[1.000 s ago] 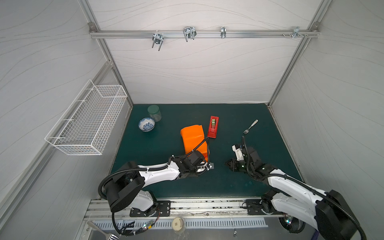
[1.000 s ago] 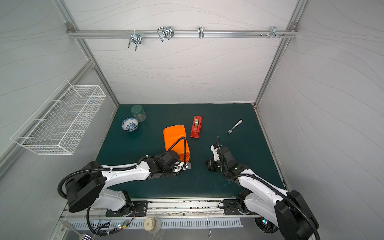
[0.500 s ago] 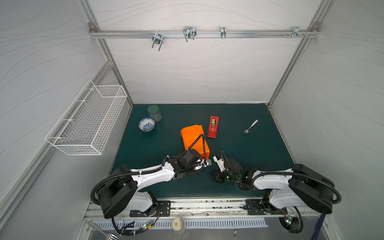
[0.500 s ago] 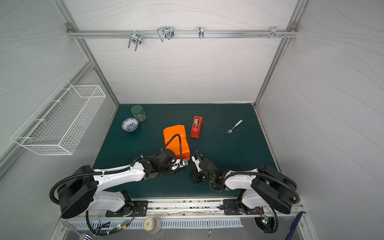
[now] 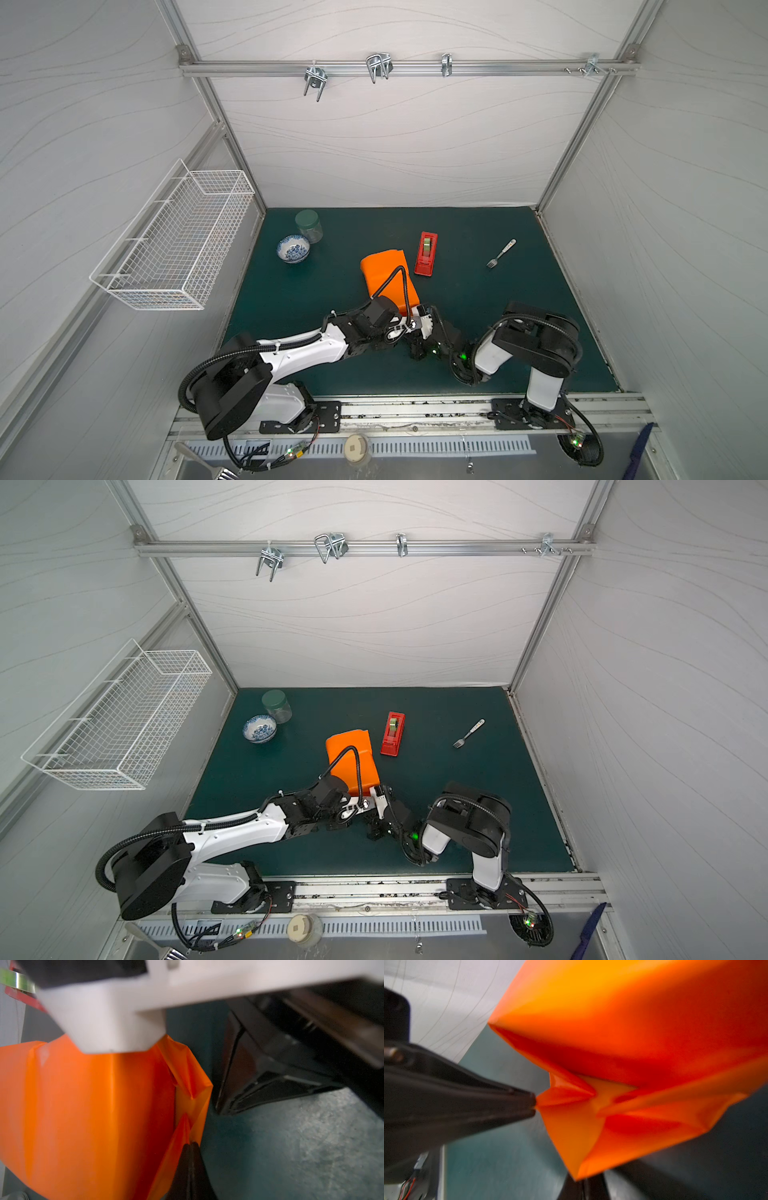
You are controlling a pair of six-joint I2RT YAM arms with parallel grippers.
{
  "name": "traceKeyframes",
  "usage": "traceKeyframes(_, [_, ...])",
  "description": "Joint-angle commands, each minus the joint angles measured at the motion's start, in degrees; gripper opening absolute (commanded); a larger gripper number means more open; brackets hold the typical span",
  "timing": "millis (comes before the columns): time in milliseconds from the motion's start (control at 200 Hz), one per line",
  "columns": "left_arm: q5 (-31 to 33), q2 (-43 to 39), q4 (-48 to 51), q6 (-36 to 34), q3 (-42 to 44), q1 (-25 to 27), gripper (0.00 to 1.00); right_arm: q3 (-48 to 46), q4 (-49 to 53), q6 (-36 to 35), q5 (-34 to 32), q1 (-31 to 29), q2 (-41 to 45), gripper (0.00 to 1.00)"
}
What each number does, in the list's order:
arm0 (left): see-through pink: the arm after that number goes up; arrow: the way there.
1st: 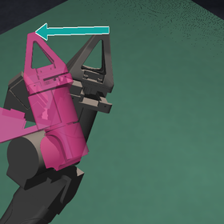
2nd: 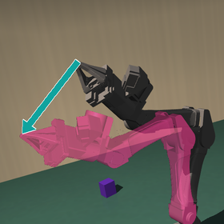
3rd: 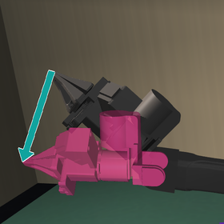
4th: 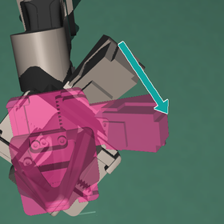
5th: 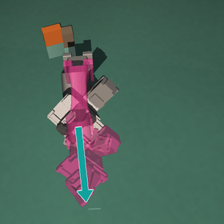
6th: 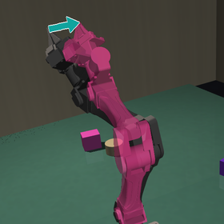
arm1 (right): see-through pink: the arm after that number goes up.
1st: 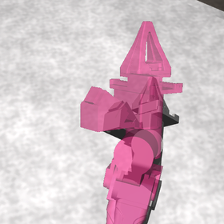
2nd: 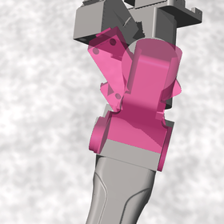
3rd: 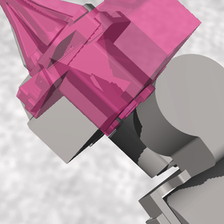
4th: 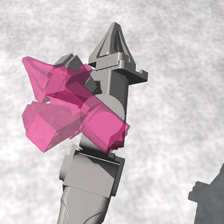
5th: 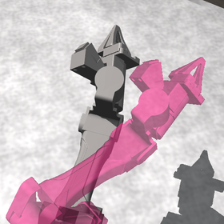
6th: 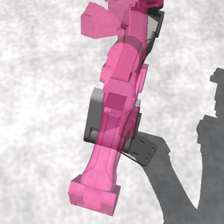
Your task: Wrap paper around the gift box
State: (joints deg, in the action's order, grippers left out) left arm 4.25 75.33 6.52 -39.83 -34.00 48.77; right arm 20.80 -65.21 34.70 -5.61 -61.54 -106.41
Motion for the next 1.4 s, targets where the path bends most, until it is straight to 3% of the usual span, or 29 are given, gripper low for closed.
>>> traceKeyframes(0, [-1.7,-1.4,-0.9,-0.1,-0.2,-0.3,0.00,0.0,-2.8,0.1,-5.2,-0.2,-2.4,0.02])
traceKeyframes(380, [-2.6,-2.8,0.3,0.6,-0.4,-0.5,0.01,1.4,-7.8,-3.1,-7.3,-0.2,-5.8,0.01])
traceKeyframes(745, [-0.3,-12.9,-4.8,-0.7,4.9,-0.4,0.53,1.4,-8.5,-6.4,-7.4,0.1,-5.5,0.00])
traceKeyframes(880, [1.5,-14.7,-8.8,-3.3,7.6,-0.4,0.83,1.2,-8.3,-6.9,-7.4,0.2,-4.8,0.00])
traceKeyframes(940, [2.4,-14.1,-10.3,-4.3,8.1,-0.4,0.91,1.3,-7.8,-7.3,-7.4,0.3,-4.4,0.00])
traceKeyframes(1391, [5.1,-5.3,-22.7,-13.4,10.6,-0.6,0.97,1.4,-8.3,-6.6,-7.4,0.5,-4.7,0.00])
